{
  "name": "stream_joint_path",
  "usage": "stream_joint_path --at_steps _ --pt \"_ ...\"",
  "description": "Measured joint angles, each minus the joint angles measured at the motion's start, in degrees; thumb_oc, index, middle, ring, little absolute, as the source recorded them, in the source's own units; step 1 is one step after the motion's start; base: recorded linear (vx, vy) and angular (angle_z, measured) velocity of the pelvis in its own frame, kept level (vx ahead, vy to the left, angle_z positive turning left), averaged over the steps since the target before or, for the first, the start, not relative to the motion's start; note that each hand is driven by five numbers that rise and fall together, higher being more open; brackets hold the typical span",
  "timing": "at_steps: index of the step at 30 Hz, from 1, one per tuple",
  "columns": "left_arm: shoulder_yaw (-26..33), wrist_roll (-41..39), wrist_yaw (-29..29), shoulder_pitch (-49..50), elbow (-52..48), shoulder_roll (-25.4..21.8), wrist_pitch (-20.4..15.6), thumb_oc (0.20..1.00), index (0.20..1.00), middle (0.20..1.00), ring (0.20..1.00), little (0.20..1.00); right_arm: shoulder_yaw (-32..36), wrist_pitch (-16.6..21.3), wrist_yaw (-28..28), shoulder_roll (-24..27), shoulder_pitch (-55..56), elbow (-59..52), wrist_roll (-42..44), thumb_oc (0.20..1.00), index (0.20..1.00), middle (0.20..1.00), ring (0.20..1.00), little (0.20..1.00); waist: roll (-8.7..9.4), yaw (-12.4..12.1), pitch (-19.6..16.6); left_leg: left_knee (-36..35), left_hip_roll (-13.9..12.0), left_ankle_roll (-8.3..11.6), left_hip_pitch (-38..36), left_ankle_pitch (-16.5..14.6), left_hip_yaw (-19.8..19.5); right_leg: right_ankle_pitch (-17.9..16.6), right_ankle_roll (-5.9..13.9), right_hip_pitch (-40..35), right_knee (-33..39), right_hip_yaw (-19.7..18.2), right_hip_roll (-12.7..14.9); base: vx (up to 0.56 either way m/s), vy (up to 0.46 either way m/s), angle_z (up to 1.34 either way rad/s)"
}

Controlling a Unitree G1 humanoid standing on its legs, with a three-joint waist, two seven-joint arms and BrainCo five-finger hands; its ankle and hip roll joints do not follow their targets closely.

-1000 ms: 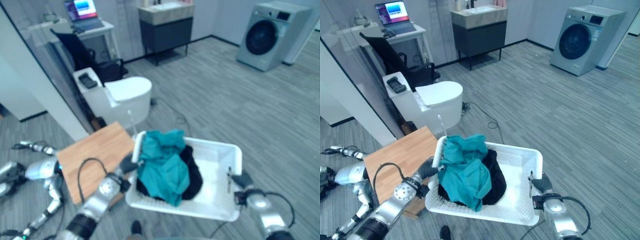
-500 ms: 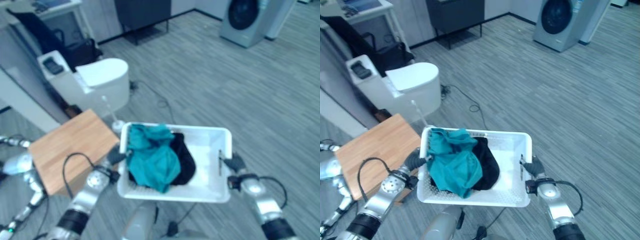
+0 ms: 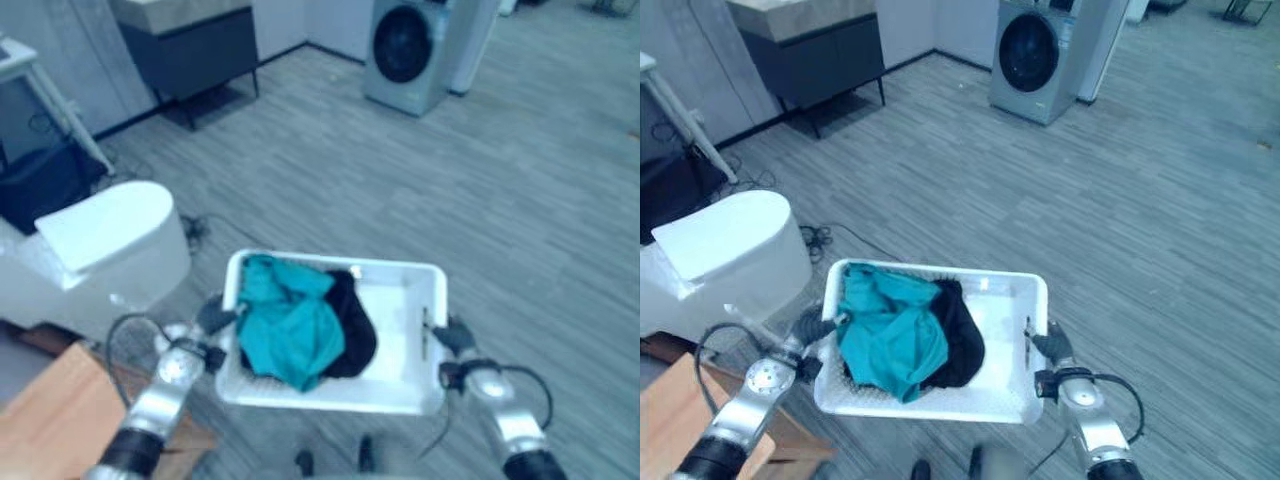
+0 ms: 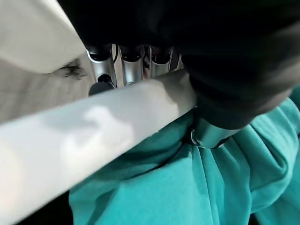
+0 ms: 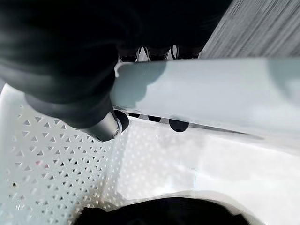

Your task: Grab the laundry basket,head to the washer,open it,put in the laundry and shut it.

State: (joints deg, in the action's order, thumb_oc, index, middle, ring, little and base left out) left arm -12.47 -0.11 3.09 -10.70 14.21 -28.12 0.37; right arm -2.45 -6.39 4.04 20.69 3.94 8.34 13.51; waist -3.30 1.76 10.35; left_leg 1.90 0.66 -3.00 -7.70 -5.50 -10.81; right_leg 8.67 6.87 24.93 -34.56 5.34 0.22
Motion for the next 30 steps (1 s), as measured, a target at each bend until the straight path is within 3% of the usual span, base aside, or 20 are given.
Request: stream_joint_path --at_steps 1,2,3,4,5,7,8,9,11,12,14,15,17,19,22,24,25,26,29,30 --pt "-0.24 0.21 0.04 -0.71 0.13 0.30 0.08 0.200 0.200 0.200 0.200 0.200 0.11 -0.10 -0.50 0.36 1.00 -0.66 0.08 0.200 0.200 0.200 0.200 0.200 1.74 1.62 -0.37 0.60 0.79 -0.14 -1.54 -1.26 -1.14 -1.77 0.59 0.99 6.22 -1.70 1.20 0.82 -0.167 2.03" --pt "-0.96 0.54 0.10 -1.39 -0.36 1.11 0.06 0.200 0.200 0.200 0.200 0.200 0.89 0.12 -0.57 2.23 3.03 -3.38 0.08 0.200 0.200 0.200 0.200 0.200 0.30 2.51 -2.19 0.99 -0.78 -0.44 -1.07 -5.67 -5.25 -2.49 1.20 0.97 14.75 -2.79 0.83 0.51 -0.107 1.46" --pt "-2.25 0.90 0.05 -2.69 -1.30 0.86 -0.22 0.200 0.200 0.200 0.200 0.200 2.37 1.15 -0.66 2.57 4.58 -4.33 0.10 0.200 0.200 0.200 0.200 0.200 1.56 2.60 -2.54 0.61 -0.56 1.83 -2.78 -7.92 -5.42 -2.62 1.49 -0.44 23.42 -3.56 2.39 0.70 -0.160 1.20" --pt "-2.18 1.15 0.48 -2.02 -0.85 1.55 -1.30 0.200 0.200 0.200 0.200 0.200 2.30 1.31 -1.04 3.05 4.23 -3.14 0.12 0.200 0.200 0.200 0.200 0.200 2.85 1.95 -2.80 -0.64 -1.39 2.42 -6.81 -9.09 -5.36 -7.89 0.22 -1.35 25.72 -2.53 3.20 0.65 -0.147 0.74" --pt "-2.36 1.24 0.58 -1.61 0.97 3.24 -0.78 0.200 0.200 0.200 0.200 0.200 2.55 1.26 -1.33 3.66 2.95 -1.41 0.09 0.200 0.200 0.200 0.200 0.200 0.37 1.95 -3.21 -0.72 -4.30 3.85 -8.40 -10.01 -5.22 -9.67 0.29 -3.06 24.94 0.69 1.26 0.62 -0.144 0.32" --pt "-2.39 1.77 0.17 -0.96 1.97 2.97 -0.01 0.200 0.200 0.200 0.200 0.200 2.59 0.91 -1.83 3.79 1.10 -0.13 0.04 0.200 0.200 0.200 0.200 0.200 1.08 1.93 -3.00 0.83 -5.24 8.64 -10.06 -7.37 -1.66 -11.46 -2.01 -2.89 18.14 5.51 2.40 0.73 -0.171 0.21" --pt "-1.72 2.26 0.18 1.25 2.06 3.00 -0.02 0.200 0.200 0.200 0.200 0.200 2.53 0.87 -2.73 4.07 -0.08 -0.05 -0.05 0.200 0.200 0.200 0.200 0.200 0.93 1.65 -2.99 2.10 -6.56 9.24 -13.27 -5.72 2.23 -6.06 -6.47 -2.66 10.42 10.71 2.41 0.65 -0.165 -0.15" --pt "-1.17 2.33 0.11 2.16 2.05 2.99 0.03 0.200 0.200 0.200 0.200 0.200 2.20 0.82 -3.06 4.14 -0.79 -0.02 -0.06 0.200 0.200 0.200 0.200 0.200 0.91 1.75 -3.02 3.30 -7.53 9.58 -14.60 -4.84 3.60 -1.74 -6.42 -3.42 6.87 13.66 2.83 0.76 -0.187 -0.20" --pt "-0.83 2.42 -0.08 2.41 1.80 3.03 0.00 0.200 0.200 0.200 0.200 0.200 2.22 0.78 -3.17 4.14 -0.62 -0.16 -0.05 0.200 0.200 0.200 0.200 0.200 2.01 2.62 -3.17 5.92 -8.19 10.94 -15.19 -4.72 2.13 1.73 -12.20 -6.27 5.06 14.76 2.25 0.56 -0.135 0.14" --pt "-0.88 2.39 -0.15 2.42 1.43 3.10 -0.04 0.200 0.200 0.200 0.200 0.200 2.30 0.92 -3.16 4.23 -0.64 -0.10 -0.05 0.200 0.200 0.200 0.200 0.200 2.18 3.30 -3.15 7.18 -7.75 12.02 -14.31 -2.40 1.37 3.51 -11.89 -8.34 5.93 14.57 1.53 0.52 -0.175 0.41" --pt "-1.04 2.30 -0.93 2.54 1.35 3.12 -0.06 0.200 0.200 0.200 0.200 0.200 2.35 0.74 -3.11 4.21 0.11 0.15 0.05 0.200 0.200 0.200 0.200 0.200 2.33 4.53 -3.20 23.02 -7.65 15.02 -8.40 -0.02 2.38 3.70 -12.95 -14.34 11.30 14.29 -0.65 0.39 -0.194 0.20" --pt "-1.02 2.18 -0.96 2.74 1.20 3.12 -0.35 0.200 0.200 0.200 0.200 0.200 2.29 1.21 -3.13 4.15 0.59 0.03 0.15 0.200 0.200 0.200 0.200 0.200 2.31 4.21 -3.21 39.61 -6.81 15.31 -0.48 2.24 3.06 3.31 -13.62 -17.52 14.94 14.12 -1.74 0.44 -0.283 -0.17" --pt "-0.91 2.05 -1.02 2.88 0.12 2.22 -0.55 0.200 0.200 0.200 0.200 0.200 1.90 1.20 -3.24 4.21 0.75 0.02 0.43 0.200 0.200 0.200 0.200 0.200 3.45 2.08 -3.10 60.16 -4.84 5.30 11.87 6.80 5.45 3.40 -14.54 -18.87 16.10 9.92 -2.63 0.44 -0.274 -0.66" --pt "-0.80 1.96 -1.38 4.20 -0.32 0.33 -0.28 0.200 0.200 0.200 0.200 0.200 0.60 1.08 -3.30 3.94 1.28 -0.31 0.51 0.200 0.200 0.200 0.200 0.200 6.41 0.92 -2.77 67.15 -4.46 3.70 23.16 5.62 7.04 2.64 -15.02 -23.52 20.70 7.77 -2.07 0.24 -0.117 -0.70" --pt "-0.64 1.00 -1.33 4.74 -0.53 -0.16 -0.46 0.200 0.200 0.200 0.200 0.200 0.27 1.01 -2.77 3.02 1.26 -0.47 0.52 0.200 0.200 0.200 0.200 0.200 9.22 -1.14 -1.60 61.81 -7.33 2.01 36.13 4.23 9.68 2.71 -14.81 -30.17 26.14 5.04 -0.36 0.49 0.003 -0.39" --pt "0.25 0.98 -1.29 4.59 -0.56 0.31 -1.19 0.200 0.200 0.200 0.200 0.200 0.06 0.96 -1.90 3.16 0.63 -0.63 0.56 0.200 0.200 0.200 0.200 0.200 9.36 -2.78 -0.84 40.77 -8.24 2.11 39.54 4.26 11.06 3.66 -14.51 -32.38 29.44 1.82 -0.05 0.56 0.106 -0.49" --pt "-0.39 0.99 -1.33 5.27 0.17 0.15 -0.51 0.200 0.200 0.200 0.200 0.200 -0.97 0.85 -1.79 4.62 -0.47 -0.35 0.55 0.200 0.200 0.200 0.200 0.200 6.34 -5.19 -0.02 20.67 -7.68 4.92 38.82 5.90 10.68 2.66 -12.02 -39.00 33.71 -0.47 -0.64 0.74 0.120 -0.77" --pt "-0.48 0.98 -1.30 5.50 0.87 0.24 -0.38 0.200 0.200 0.200 0.200 0.200 -1.27 0.80 -1.95 4.56 -0.17 0.13 0.56 0.200 0.200 0.200 0.200 0.200 5.73 -5.14 -0.15 14.41 -6.69 4.96 36.77 5.64 10.47 3.49 -11.03 -41.43 34.88 0.26 0.00 0.57 0.058 -0.81" --pt "-0.46 1.01 -1.12 6.61 1.55 0.43 -0.47 0.200 0.200 0.200 0.200 0.200 -2.69 1.03 -2.08 4.59 2.71 -0.09 0.56 0.200 0.200 0.200 0.200 0.200 3.91 -7.36 -3.40 8.09 -1.98 7.46 33.11 -3.19 11.86 10.75 -10.17 -48.46 35.79 -2.03 1.38 0.65 0.101 -0.50" --pt "-0.43 1.06 -1.03 5.76 1.65 -0.50 -0.04 0.200 0.200 0.200 0.200 0.200 -3.03 0.89 -1.95 3.05 2.38 0.45 0.53 0.200 0.200 0.200 0.200 0.200 6.12 -8.36 -3.99 10.92 1.66 8.21 32.83 0.06 11.36 13.62 -8.67 -50.89 35.63 -6.21 3.65 0.58 0.107 -0.52"
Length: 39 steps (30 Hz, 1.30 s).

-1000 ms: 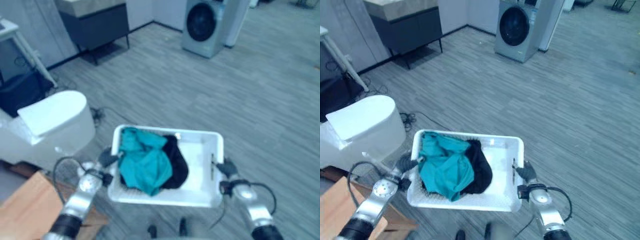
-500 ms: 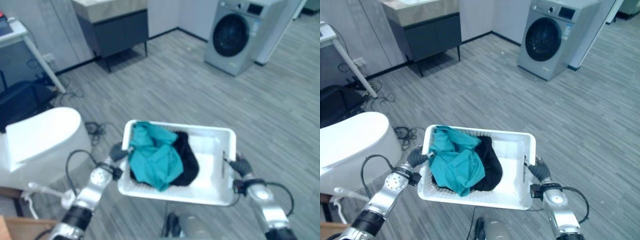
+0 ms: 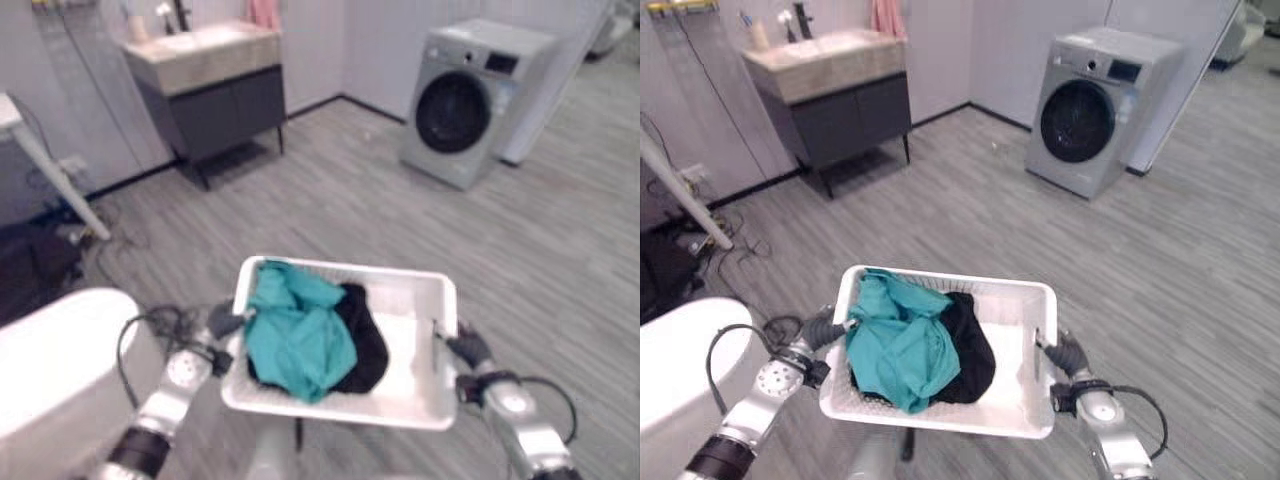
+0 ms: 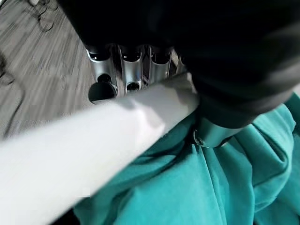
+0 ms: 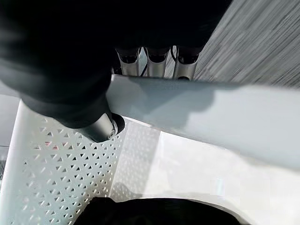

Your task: Grab the laundry basket,head to the washer,open it,put in the laundry and shut it.

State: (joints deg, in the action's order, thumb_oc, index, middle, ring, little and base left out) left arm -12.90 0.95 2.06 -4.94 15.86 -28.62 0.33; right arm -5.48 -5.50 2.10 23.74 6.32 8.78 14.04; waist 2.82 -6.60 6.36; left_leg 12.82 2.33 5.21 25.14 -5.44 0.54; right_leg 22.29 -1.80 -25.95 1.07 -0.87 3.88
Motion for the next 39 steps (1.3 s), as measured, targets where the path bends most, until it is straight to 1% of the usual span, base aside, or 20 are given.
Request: stream_joint_path --at_steps 1,3,5,8,10,11,12,13,15,16,19,20,24,26,30,31,34,36,38,39 --pt "0.20 0.00 0.15 -1.03 0.00 -0.51 0.22 0.200 0.200 0.200 0.200 0.200 -0.07 -0.07 0.08 -0.15 -1.03 -0.01 -0.03 0.200 0.200 0.200 0.200 0.200 1.54 -0.18 0.61 2.25 1.03 -0.29 0.68 0.89 1.25 -0.07 1.35 0.96 -2.39 -1.30 1.25 0.64 0.133 -0.46" --pt "0.38 0.01 0.06 -2.34 0.00 -1.17 0.50 0.200 0.200 0.200 0.200 0.200 0.26 -0.14 0.13 -0.16 -2.74 -0.07 -0.10 0.200 0.200 0.200 0.200 0.200 1.59 -0.33 0.85 4.34 1.17 -4.78 0.14 6.84 2.36 -1.19 4.34 2.98 -9.50 -2.70 1.56 0.45 0.109 -0.21" --pt "0.47 -0.01 0.00 -3.11 0.03 -1.56 0.48 0.200 0.200 0.200 0.200 0.200 0.28 -0.17 0.07 -0.46 -3.00 0.01 -0.17 0.200 0.200 0.200 0.200 0.200 2.69 -0.49 1.13 6.30 1.41 -5.83 -1.83 6.99 3.83 -3.51 6.05 2.97 -12.97 -4.04 1.29 0.39 0.101 -0.23" --pt "0.44 0.01 0.03 -3.52 -0.66 -3.15 0.35 0.200 0.200 0.200 0.200 0.200 0.66 0.02 -0.36 -1.41 -3.66 -0.15 -0.55 0.200 0.200 0.200 0.200 0.200 3.72 -2.57 1.04 2.93 1.92 -6.31 -8.43 5.11 6.11 -8.64 14.60 10.67 -32.94 -6.00 1.46 0.67 0.234 -0.34" --pt "0.24 0.02 -0.01 -5.04 -0.84 -5.24 0.08 0.200 0.200 0.200 0.200 0.200 1.31 0.12 -1.16 -2.49 -4.87 0.08 -0.80 0.200 0.200 0.200 0.200 0.200 4.38 -1.87 3.49 3.59 3.31 -10.05 -12.25 2.18 8.30 -29.79 17.94 22.54 -55.01 -3.45 3.49 0.36 0.187 -0.13" --pt "0.25 0.02 -0.04 -4.96 -0.60 -5.96 0.14 0.200 0.200 0.200 0.200 0.200 1.15 0.12 -1.18 -3.63 -5.90 1.16 -1.79 0.200 0.200 0.200 0.200 0.200 4.08 -1.66 4.18 3.24 3.81 -10.82 -13.83 1.69 8.50 -31.14 17.13 27.48 -61.66 -1.81 5.26 0.26 0.127 0.02" --pt "-0.25 0.02 -0.02 -5.07 -0.55 -5.93 0.30 0.200 0.200 0.200 0.200 0.200 0.91 0.02 -1.21 -3.70 -5.54 1.97 -2.67 0.200 0.200 0.200 0.200 0.200 2.59 -0.49 4.28 2.79 3.72 -11.01 -15.51 0.90 7.55 -28.34 15.63 30.81 -64.04 1.08 5.47 0.68 0.192 0.09" --pt "-0.53 -0.01 0.06 -5.04 -1.74 -6.17 0.19 0.200 0.200 0.200 0.200 0.200 1.18 -0.07 -1.50 -3.45 -5.39 2.08 -2.78 0.200 0.200 0.200 0.200 0.200 -0.15 0.15 4.50 -0.58 3.13 -11.64 -18.06 1.61 6.10 -20.59 12.11 37.09 -62.60 6.35 6.30 0.41 0.059 0.16" --pt "-0.64 -0.01 -0.14 -5.71 -2.10 -6.95 0.20 0.200 0.200 0.200 0.200 0.200 1.53 -0.08 -1.97 -3.19 -5.66 2.13 -2.73 0.200 0.200 0.200 0.200 0.200 -3.22 2.09 5.63 -4.38 2.65 -10.94 -20.72 4.17 3.48 -13.54 10.15 41.20 -50.43 11.92 6.46 0.37 -0.010 0.26" --pt "-0.86 0.01 -0.31 -5.86 -2.14 -7.32 0.21 0.200 0.200 0.200 0.200 0.200 1.42 -0.16 -2.11 -3.21 -5.48 2.11 -2.74 0.200 0.200 0.200 0.200 0.200 -3.53 3.43 5.78 -5.59 2.75 -10.51 -21.63 5.01 3.68 -13.66 10.30 41.73 -44.43 12.79 6.57 0.49 -0.229 0.66" --pt "-1.82 0.01 -0.94 -6.14 -2.23 -7.25 0.04 0.200 0.200 0.200 0.200 0.200 1.98 0.26 -2.22 -3.04 -3.81 2.14 -2.66 0.200 0.200 0.200 0.200 0.200 -2.70 4.85 4.97 -6.60 4.05 -8.15 -24.73 0.86 4.25 -15.92 8.92 41.11 -22.81 13.71 8.27 0.36 -0.207 0.45" --pt "-2.10 0.02 -1.19 -6.56 -2.38 -7.47 -0.10 0.200 0.200 0.200 0.200 0.200 2.50 0.35 -2.37 -3.10 -3.83 2.13 -2.65 0.200 0.200 0.200 0.200 0.200 -2.73 4.85 5.04 -6.43 4.16 -9.32 -25.10 1.06 3.88 -18.24 9.68 40.07 -16.27 12.82 8.40 0.36 -0.252 0.27" --pt "-3.59 0.14 -1.22 -7.38 -0.18 -6.96 -0.06 0.200 0.200 0.200 0.200 0.200 3.13 0.37 -2.49 -3.36 -3.10 2.33 -2.65 0.200 0.200 0.200 0.200 0.200 -2.71 6.99 4.87 -6.55 3.95 -7.33 -29.54 -1.27 0.20 -30.33 10.51 37.88 0.10 5.87 11.74 0.41 -0.305 0.33" --pt "-4.92 0.22 -1.24 -7.35 0.53 -6.01 -0.16 0.200 0.200 0.200 0.200 0.200 3.20 0.46 -2.53 -3.38 -1.19 3.29 -2.63 0.200 0.200 0.200 0.200 0.200 -3.26 7.92 4.15 -7.25 1.40 -6.17 -33.99 -2.51 -0.92 -33.36 11.73 36.64 -0.81 5.31 13.10 0.49 -0.418 0.36" --pt "-5.51 0.59 -1.37 -6.76 0.60 -6.24 -0.11 0.200 0.200 0.200 0.200 0.200 3.07 0.21 -3.45 -3.40 0.17 3.36 -2.61 0.200 0.200 0.200 0.200 0.200 -2.84 7.97 0.75 -12.69 -3.65 -1.40 -40.70 -4.42 -1.39 -33.71 12.04 33.64 -1.39 7.88 10.31 0.27 -0.324 -0.05" --pt "-5.03 0.51 -1.24 -5.54 1.44 -3.24 -0.32 0.200 0.200 0.200 0.200 0.200 3.70 0.37 -3.24 -1.85 -1.85 5.09 -2.53 0.200 0.200 0.200 0.200 0.200 -6.33 8.07 -1.06 -10.60 -8.78 1.42 -40.16 -4.54 -1.16 -32.80 7.41 34.16 -3.88 8.63 4.89 0.38 -0.602 -0.31" --pt "-4.35 -0.04 -1.26 -3.99 1.63 -3.06 -0.55 0.200 0.200 0.200 0.200 0.200 2.99 0.25 -3.79 -0.42 -4.23 5.99 -1.89 0.200 0.200 0.200 0.200 0.200 -6.03 7.73 -1.25 3.30 -12.82 2.70 -36.21 -2.02 -1.44 -29.24 2.60 33.64 -6.81 9.70 -0.96 0.27 -0.507 -0.71" --pt "-4.08 -0.26 -1.37 -3.93 0.81 -4.47 -0.70 0.200 0.200 0.200 0.200 0.200 2.36 0.26 -3.95 -0.51 -3.88 5.41 -0.55 0.200 0.200 0.200 0.200 0.200 -3.35 6.69 -1.31 21.77 -15.19 -2.53 -28.73 4.97 -3.31 -24.40 -2.05 30.64 -7.10 9.73 -4.52 0.23 -0.545 -0.60" --pt "-3.52 -0.60 -1.37 -4.20 -0.38 -4.75 -0.89 0.200 0.200 0.200 0.200 0.200 1.65 0.60 -3.54 -0.71 -2.93 5.32 -0.05 0.200 0.200 0.200 0.200 0.200 0.55 6.78 -1.33 32.76 -16.17 -5.66 -21.10 19.12 -4.37 -22.16 -5.81 28.23 -6.45 10.35 -6.21 0.20 -0.376 -0.04" --pt "-3.42 -1.20 -1.37 -4.34 -1.97 -4.92 -0.89 0.200 0.200 0.200 0.200 0.200 2.09 0.59 -2.91 -0.87 -3.07 5.02 0.13 0.200 0.200 0.200 0.200 0.200 1.56 6.61 -0.88 39.35 -17.87 -6.70 -15.53 15.43 -2.57 -21.17 -7.28 27.67 -6.39 10.60 -7.26 0.26 -0.187 0.09"
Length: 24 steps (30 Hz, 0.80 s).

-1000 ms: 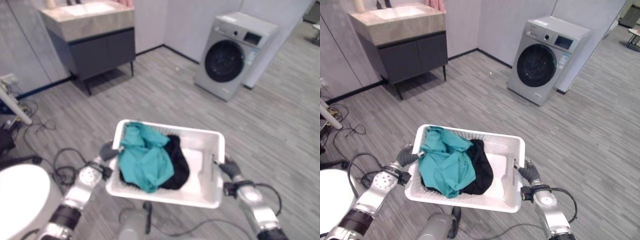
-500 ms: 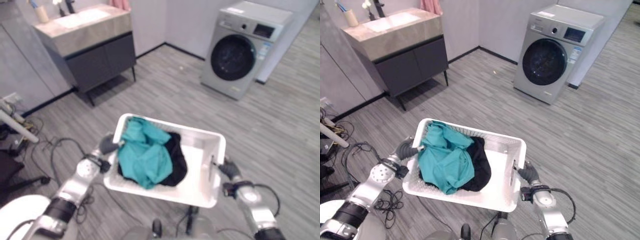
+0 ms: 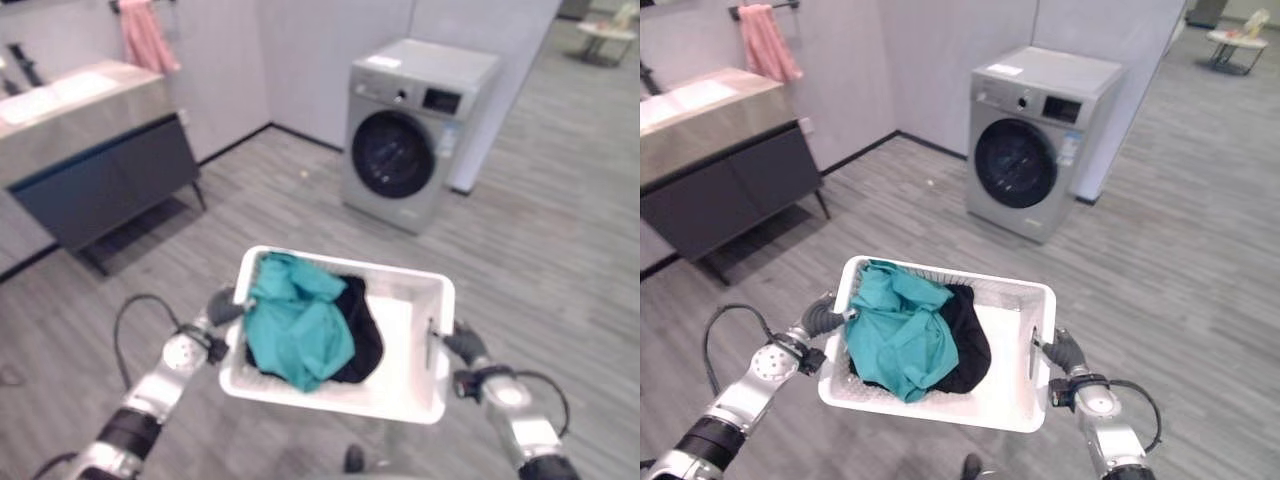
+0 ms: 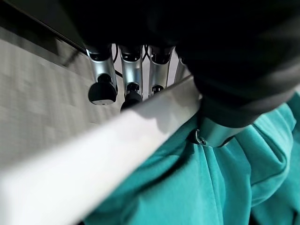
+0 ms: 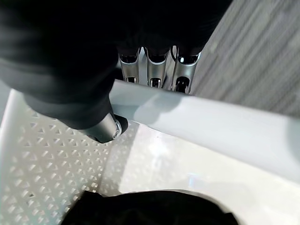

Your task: Grab the laundry basket,head to the washer,open it,put in the laundry and shut it.

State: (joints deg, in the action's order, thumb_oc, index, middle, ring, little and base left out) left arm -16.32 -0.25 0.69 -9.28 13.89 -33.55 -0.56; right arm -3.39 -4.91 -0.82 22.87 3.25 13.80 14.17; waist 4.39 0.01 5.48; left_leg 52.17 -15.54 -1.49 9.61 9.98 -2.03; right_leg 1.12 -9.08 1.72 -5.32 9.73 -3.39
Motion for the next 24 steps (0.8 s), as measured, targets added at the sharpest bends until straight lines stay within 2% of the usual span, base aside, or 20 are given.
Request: stream_joint_path --at_steps 1,3,4,5,6,8,9,12,13,14,15,16,17,18,19,20,21,22,23,24 --pt "0.04 -0.18 0.01 -0.13 -1.22 -0.21 -0.03 0.200 0.200 0.200 0.200 0.200 0.85 -0.01 1.04 -0.18 -1.26 -0.11 0.52 0.200 0.200 0.200 0.200 0.200 1.14 -0.76 1.46 6.12 -0.64 -0.05 7.58 -5.99 2.56 0.95 -1.38 -1.00 0.26 -0.24 -1.07 0.33 -0.102 0.06" --pt "0.14 -0.71 0.01 0.13 -0.37 -0.42 0.44 0.200 0.200 0.200 0.200 0.200 1.22 -0.13 1.61 -0.21 -3.49 -0.23 0.62 0.200 0.200 0.200 0.200 0.200 1.82 -1.13 4.68 -0.53 4.14 3.62 10.50 -11.84 4.92 0.90 0.50 -5.09 1.66 -0.93 -0.98 0.35 -0.038 -0.22" --pt "0.14 -0.99 -0.02 0.41 0.11 -0.61 0.93 0.200 0.200 0.200 0.200 0.200 0.82 -0.18 1.55 -0.26 -3.57 -0.55 0.63 0.200 0.200 0.200 0.200 0.200 1.51 -1.91 5.42 -6.42 7.14 3.71 11.53 -12.11 6.89 1.97 2.74 -7.46 2.48 -1.35 -1.03 0.40 0.004 -0.38" --pt "0.55 -1.03 0.10 0.44 0.36 -0.02 0.85 0.200 0.200 0.200 0.200 0.200 0.75 -0.18 1.38 -0.20 -2.91 -1.09 0.63 0.200 0.200 0.200 0.200 0.200 0.27 -2.41 5.82 -14.79 8.57 3.56 11.74 -12.03 10.19 7.44 11.78 -9.41 2.26 -0.44 -0.63 0.44 0.029 -0.41" --pt "1.30 -1.00 0.32 0.29 0.71 2.17 0.46 0.200 0.200 0.200 0.200 0.200 0.77 -0.11 1.47 0.82 -2.83 -1.39 0.65 0.200 0.200 0.200 0.200 0.200 -3.93 -3.11 6.82 -24.41 6.89 3.66 11.11 -11.57 13.46 12.35 12.26 -8.33 -3.62 3.22 -0.56 0.46 0.021 -0.69" --pt "1.86 -0.91 0.24 -0.13 2.41 3.64 -0.23 0.200 0.200 0.200 0.200 0.200 0.02 -0.28 1.49 2.72 -2.87 -1.78 0.71 0.200 0.200 0.200 0.200 0.200 -8.29 -4.33 6.00 -44.68 7.47 4.65 11.39 -10.17 17.20 12.58 2.55 -10.33 -3.00 4.34 -2.35 0.48 0.003 -0.44" --pt "1.76 -0.87 0.15 0.07 2.97 3.60 -0.16 0.200 0.200 0.200 0.200 0.200 -0.89 -0.76 1.58 2.69 -2.59 -1.58 0.70 0.200 0.200 0.200 0.200 0.200 -8.86 -4.77 5.78 -51.26 9.99 4.49 11.42 -10.21 16.97 12.47 3.28 -12.82 -1.77 3.49 -3.30 0.46 -0.002 -0.18" --pt "4.26 -0.87 0.28 0.88 3.28 3.26 -0.16 0.200 0.200 0.200 0.200 0.200 -3.45 -0.81 1.20 2.23 -2.85 -1.54 0.51 0.200 0.200 0.200 0.200 0.200 -6.28 -9.64 5.47 -52.24 17.25 3.22 13.90 -10.28 14.11 13.84 5.57 -18.55 2.50 -1.07 -3.79 0.41 0.012 -0.66" --pt "4.63 -0.87 0.31 1.09 3.20 2.79 -0.14 0.200 0.200 0.200 0.200 0.200 -3.94 -0.80 1.04 2.12 -2.85 -1.53 0.45 0.200 0.200 0.200 0.200 0.200 -5.48 -10.17 5.35 -49.06 19.43 -1.12 14.21 -9.56 15.99 14.06 5.96 -19.91 2.27 -1.91 -4.18 0.62 0.091 -0.16" --pt "4.18 -0.88 0.23 2.31 2.28 2.20 -0.11 0.200 0.200 0.200 0.200 0.200 -4.11 -0.82 0.76 1.84 -1.40 -1.67 0.44 0.200 0.200 0.200 0.200 0.200 -5.51 -9.46 3.71 -46.37 21.10 -10.43 11.53 -10.53 20.81 14.39 6.88 -21.25 -1.43 -3.03 -7.28 0.61 0.090 -0.08" --pt "4.19 -0.90 0.29 3.82 1.17 0.96 -0.12 0.200 0.200 0.200 0.200 0.200 -4.45 -0.73 0.66 1.34 -1.14 -1.45 0.38 0.200 0.200 0.200 0.200 0.200 -6.59 -10.02 2.95 -48.51 20.01 -12.85 7.13 -10.15 20.40 15.49 9.09 -21.82 -5.39 -4.33 -9.97 0.51 0.086 0.11" --pt "4.15 -0.89 0.22 4.15 1.59 -1.06 0.03 0.200 0.200 0.200 0.200 0.200 -4.68 -0.82 0.76 -0.91 -1.07 -1.14 0.31 0.200 0.200 0.200 0.200 0.200 -2.18 -9.53 2.40 -46.54 20.94 -12.88 7.19 -5.98 20.40 18.02 10.62 -21.73 -8.86 -5.64 -7.91 0.29 0.055 -0.47" --pt "4.39 -0.90 0.26 5.22 1.61 -1.18 0.46 0.200 0.200 0.200 0.200 0.200 -5.21 -0.78 0.80 -1.32 -1.46 -0.68 0.16 0.200 0.200 0.200 0.200 0.200 0.48 -10.43 1.23 -45.53 21.80 -12.89 7.24 -5.93 20.13 19.71 11.98 -19.73 -14.20 -7.97 -5.27 0.58 0.128 -0.86" --pt "4.11 -0.90 0.16 6.09 1.55 -0.81 0.44 0.200 0.200 0.200 0.200 0.200 -4.30 -0.68 0.69 -1.24 -2.24 -0.54 -0.58 0.200 0.200 0.200 0.200 0.200 -0.53 -10.70 1.21 -44.84 21.90 -12.68 5.87 -5.20 15.92 18.82 15.60 -18.51 -15.36 -7.23 -2.44 0.62 0.158 -0.90" --pt "4.11 -0.91 0.11 5.18 1.54 -1.04 0.32 0.200 0.200 0.200 0.200 0.200 -4.32 -0.54 0.71 -1.51 -1.68 -0.79 -0.60 0.200 0.200 0.200 0.200 0.200 -0.08 -9.85 1.13 -43.92 22.24 -9.53 4.87 -4.89 15.33 14.00 18.54 -16.51 -20.65 -7.05 -2.72 0.60 0.189 -0.25" --pt "4.12 -0.91 0.13 3.55 1.67 -0.67 0.30 0.200 0.200 0.200 0.200 0.200 -4.58 -0.61 0.69 -1.63 -0.14 -0.94 -0.61 0.200 0.200 0.200 0.200 0.200 1.51 -8.85 1.48 -44.50 23.25 -8.29 2.42 -6.22 14.18 9.85 20.32 -14.06 -28.21 -4.93 -1.70 0.43 0.186 0.56" --pt "4.46 -0.95 0.21 3.16 1.62 -0.29 -0.02 0.200 0.200 0.200 0.200 0.200 -4.63 -0.59 0.52 -2.22 1.34 -1.02 -0.65 0.200 0.200 0.200 0.200 0.200 3.20 -8.19 1.39 -43.64 24.42 -9.10 0.91 -8.18 13.94 4.11 23.54 -10.63 -36.82 -4.63 0.12 0.48 0.259 0.53" --pt "4.60 -1.00 0.27 3.59 1.32 -0.68 -0.02 0.200 0.200 0.200 0.200 0.200 -3.86 -0.55 -0.17 -3.17 1.72 -1.17 -0.78 0.200 0.200 0.200 0.200 0.200 4.94 -7.76 1.45 -43.20 25.49 -9.39 -2.12 -11.69 12.15 -2.17 21.58 -4.45 -49.38 -4.26 3.15 0.37 0.195 0.20" --pt "4.45 -1.01 0.33 3.76 1.35 -0.43 0.15 0.200 0.200 0.200 0.200 0.200 -3.00 -0.35 -0.25 -3.38 1.31 -1.22 -0.83 0.200 0.200 0.200 0.200 0.200 3.65 -7.06 1.99 -43.31 25.21 -9.46 -3.37 -12.66 11.63 0.76 19.42 -0.49 -53.78 -3.31 4.33 0.39 0.168 0.21" --pt "4.02 -1.00 0.24 3.58 1.19 -0.12 0.11 0.200 0.200 0.200 0.200 0.200 -1.43 -0.24 -0.33 -3.17 0.35 -1.56 -0.87 0.200 0.200 0.200 0.200 0.200 -0.19 -5.57 3.86 -44.24 23.50 -8.92 -5.58 -12.29 9.53 5.90 14.79 4.39 -55.87 0.06 5.67 0.29 0.048 0.37"
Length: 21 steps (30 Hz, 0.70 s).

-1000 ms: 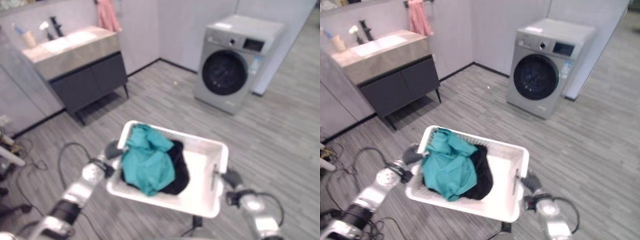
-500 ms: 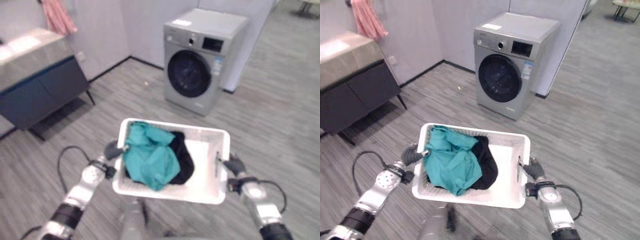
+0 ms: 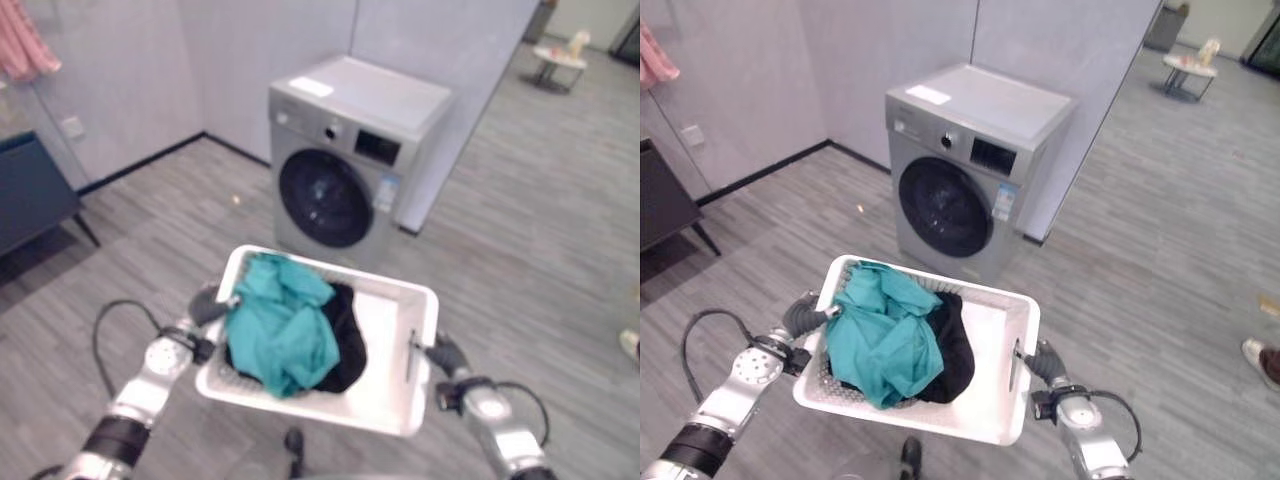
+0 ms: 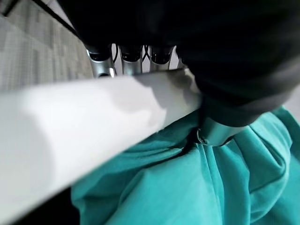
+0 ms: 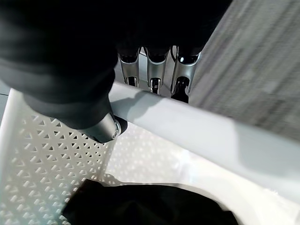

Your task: Grab the laundry basket,head to the washer,open it,put in the laundry and shut it.

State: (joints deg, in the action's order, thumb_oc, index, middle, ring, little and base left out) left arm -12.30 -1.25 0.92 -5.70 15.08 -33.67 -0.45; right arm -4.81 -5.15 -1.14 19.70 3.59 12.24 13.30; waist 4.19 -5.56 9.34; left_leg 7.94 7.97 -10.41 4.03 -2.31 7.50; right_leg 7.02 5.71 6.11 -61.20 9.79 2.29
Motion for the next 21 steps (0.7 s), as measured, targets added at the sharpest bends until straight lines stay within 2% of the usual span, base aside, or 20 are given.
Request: stream_joint_path --at_steps 1,2,3,4,5,6,7,8,9,10,11,12,13,14,15,16,18,19,20,21 --pt "-0.09 0.00 -0.16 0.18 -0.19 0.34 -0.09 0.200 0.200 0.200 0.200 0.200 0.25 -0.07 -0.03 0.70 0.14 -0.25 -0.13 0.200 0.200 0.200 0.200 0.200 -2.97 0.92 0.65 -1.36 -1.50 0.99 -1.48 1.27 -1.16 1.66 -0.22 3.77 2.66 0.81 1.03 0.40 0.032 0.48" --pt "-0.05 0.00 -0.05 0.08 -0.27 1.06 -0.22 0.200 0.200 0.200 0.200 0.200 0.14 -0.01 -0.61 1.35 0.35 -0.25 -0.23 0.200 0.200 0.200 0.200 0.200 -5.22 1.60 0.61 -2.65 -2.23 1.06 -3.34 -0.17 -3.52 2.88 0.52 8.60 6.26 0.11 1.49 0.37 -0.048 0.71" --pt "-0.08 0.02 0.05 -1.15 0.11 2.37 -0.16 0.200 0.200 0.200 0.200 0.200 0.53 0.05 -0.66 1.71 0.63 -0.14 -0.26 0.200 0.200 0.200 0.200 0.200 -7.78 2.85 1.59 -2.87 -3.72 1.86 -4.39 -0.65 -7.02 3.95 -0.36 9.83 13.43 0.31 1.07 0.33 -0.114 1.23" --pt "-0.45 0.07 -0.17 -2.26 0.26 2.80 -0.17 0.200 0.200 0.200 0.200 0.200 0.85 0.01 -0.61 1.82 1.73 0.02 -0.25 0.200 0.200 0.200 0.200 0.200 -9.10 4.61 2.08 -3.78 -4.54 2.55 -5.53 -0.31 -11.30 3.49 0.30 9.71 24.16 0.45 0.56 0.33 -0.153 1.81" --pt "-0.89 0.09 -0.31 -3.20 0.27 2.45 -0.42 0.200 0.200 0.200 0.200 0.200 0.77 0.03 -0.89 1.88 2.69 0.01 -0.11 0.200 0.200 0.200 0.200 0.200 -8.50 5.49 2.14 -4.60 -4.52 3.51 -6.73 -0.30 -14.26 1.84 1.08 9.67 34.83 -0.52 1.45 0.35 -0.171 1.69" --pt "-0.96 0.10 -0.30 -3.40 0.34 2.25 -0.43 0.200 0.200 0.200 0.200 0.200 0.66 0.03 -1.21 1.88 2.87 0.03 0.15 0.200 0.200 0.200 0.200 0.200 -7.58 5.57 2.14 -5.02 -4.33 4.53 -7.90 -0.80 -15.40 -0.69 1.13 9.10 42.67 -1.15 2.33 0.32 -0.160 1.30" --pt "-1.03 0.13 -0.31 -3.18 0.68 2.01 -0.41 0.200 0.200 0.200 0.200 0.200 0.65 0.19 -1.34 1.92 2.68 0.07 0.22 0.200 0.200 0.200 0.200 0.200 -6.34 4.92 2.22 -5.08 -4.13 5.33 -9.20 -2.91 -16.64 -4.83 1.50 7.88 53.35 -0.87 4.52 0.31 -0.157 0.90" --pt "-1.13 0.16 -0.31 -2.66 1.28 2.00 -0.41 0.200 0.200 0.200 0.200 0.200 0.64 0.29 -1.34 1.89 2.57 0.08 0.22 0.200 0.200 0.200 0.200 0.200 -5.56 4.63 1.66 -4.98 -3.96 6.11 -10.25 -4.49 -17.77 -6.96 2.11 7.52 58.87 -0.45 6.02 0.18 -0.099 0.73" --pt "-1.19 0.21 -0.30 -2.32 1.74 2.02 -0.40 0.200 0.200 0.200 0.200 0.200 0.63 0.33 -1.31 1.87 2.48 -0.02 0.23 0.200 0.200 0.200 0.200 0.200 -5.07 4.23 1.42 -5.00 -4.03 6.88 -11.32 -5.29 -18.63 -8.09 2.48 7.16 61.44 0.77 7.31 0.26 -0.130 0.83" --pt "-1.71 0.79 -0.31 -2.23 2.49 1.63 -0.39 0.200 0.200 0.200 0.200 0.200 0.62 0.34 -1.26 1.68 2.81 -0.01 0.23 0.200 0.200 0.200 0.200 0.200 -3.34 3.49 1.19 -4.21 -4.10 9.55 -13.81 -7.41 -19.58 -8.35 2.90 4.91 62.21 2.13 9.42 0.23 -0.117 0.77" --pt "-1.97 1.21 -0.22 -1.88 2.59 2.26 -0.40 0.200 0.200 0.200 0.200 0.200 0.69 0.33 -1.36 1.85 2.77 0.77 0.25 0.200 0.200 0.200 0.200 0.200 -3.40 2.95 0.96 -3.09 -5.53 11.48 -15.36 -9.62 -19.67 -13.44 2.11 3.98 60.80 1.90 8.54 0.31 -0.176 0.82" --pt "-2.54 1.24 -0.23 -1.79 2.45 2.75 -0.41 0.200 0.200 0.200 0.200 0.200 1.32 0.35 -1.12 1.83 3.08 1.03 0.29 0.200 0.200 0.200 0.200 0.200 -3.90 2.97 0.39 -1.86 -7.25 12.96 -15.31 -10.69 -18.33 -15.71 -0.40 3.44 59.30 1.82 6.90 0.23 -0.149 0.64" --pt "-2.86 1.27 -0.23 -1.78 2.38 3.08 -0.64 0.200 0.200 0.200 0.200 0.200 2.07 0.41 -1.23 2.08 3.25 1.12 0.31 0.200 0.200 0.200 0.200 0.200 -4.16 3.25 -0.01 -1.94 -8.99 13.25 -15.81 -10.81 -16.71 -16.94 -3.70 2.78 58.48 1.93 5.21 0.28 -0.229 0.46" --pt "-3.15 1.40 -0.22 -1.67 2.34 3.51 -0.68 0.200 0.200 0.200 0.200 0.200 2.43 0.42 -1.41 2.62 2.31 1.80 0.32 0.200 0.200 0.200 0.200 0.200 -5.16 3.09 -0.54 -3.15 -12.44 14.76 -17.62 -9.64 -13.92 -16.05 -5.50 1.61 58.83 2.30 1.94 0.20 -0.175 0.09" --pt "-2.95 1.64 -0.16 -1.63 2.37 3.50 -0.67 0.200 0.200 0.200 0.200 0.200 2.43 0.42 -1.52 2.86 1.13 2.03 0.32 0.200 0.200 0.200 0.200 0.200 -4.97 2.67 -0.46 -2.55 -13.65 16.25 -17.99 -8.74 -12.49 -15.74 -6.63 0.90 58.91 2.43 0.69 0.19 -0.185 -0.18" --pt "-2.86 1.83 -0.17 -1.48 2.52 3.54 -0.65 0.200 0.200 0.200 0.200 0.200 2.46 0.43 -1.44 2.87 0.30 2.25 0.31 0.200 0.200 0.200 0.200 0.200 -4.23 2.87 -0.47 -0.45 -14.24 17.75 -17.31 -8.40 -12.13 -15.05 -7.66 -0.10 59.03 2.57 0.39 0.13 -0.127 -0.13" --pt "-2.90 2.20 -0.29 -1.53 2.27 3.86 -1.24 0.200 0.200 0.200 0.200 0.200 3.17 1.30 -1.20 3.27 0.18 2.22 0.33 0.200 0.200 0.200 0.200 0.200 -2.92 3.91 -0.72 -1.24 -14.13 18.44 -16.02 -9.26 -12.17 -14.13 -8.73 -1.39 59.01 2.77 0.54 0.12 -0.217 0.19" --pt "-2.98 2.20 -0.47 -1.81 1.71 4.34 -1.66 0.200 0.200 0.200 0.200 0.200 3.64 1.72 -1.36 4.17 0.16 2.29 0.44 0.200 0.200 0.200 0.200 0.200 -3.18 4.69 -0.80 -1.21 -14.67 19.34 -14.20 -5.72 -11.44 -12.54 -8.38 -3.14 59.01 4.14 -0.73 0.01 -0.180 0.32" --pt "-2.95 2.16 -0.54 -2.00 1.69 4.39 -1.69 0.200 0.200 0.200 0.200 0.200 3.65 1.82 -1.36 4.11 0.30 2.33 0.59 0.200 0.200 0.200 0.200 0.200 -2.79 5.05 -0.84 3.86 -15.08 20.30 -12.65 -7.11 -11.82 -11.26 -8.28 -4.13 59.02 4.42 -1.80 -0.04 -0.142 0.38" --pt "-2.75 2.15 -0.55 -2.69 1.78 4.13 -1.70 0.200 0.200 0.200 0.200 0.200 3.61 2.02 -1.58 4.03 0.34 2.22 0.83 0.200 0.200 0.200 0.200 0.200 -1.58 5.05 -0.80 12.39 -14.71 21.18 -8.28 -7.95 -12.75 -9.71 -8.07 -3.46 57.34 4.64 -1.20 -0.03 -0.019 0.22"
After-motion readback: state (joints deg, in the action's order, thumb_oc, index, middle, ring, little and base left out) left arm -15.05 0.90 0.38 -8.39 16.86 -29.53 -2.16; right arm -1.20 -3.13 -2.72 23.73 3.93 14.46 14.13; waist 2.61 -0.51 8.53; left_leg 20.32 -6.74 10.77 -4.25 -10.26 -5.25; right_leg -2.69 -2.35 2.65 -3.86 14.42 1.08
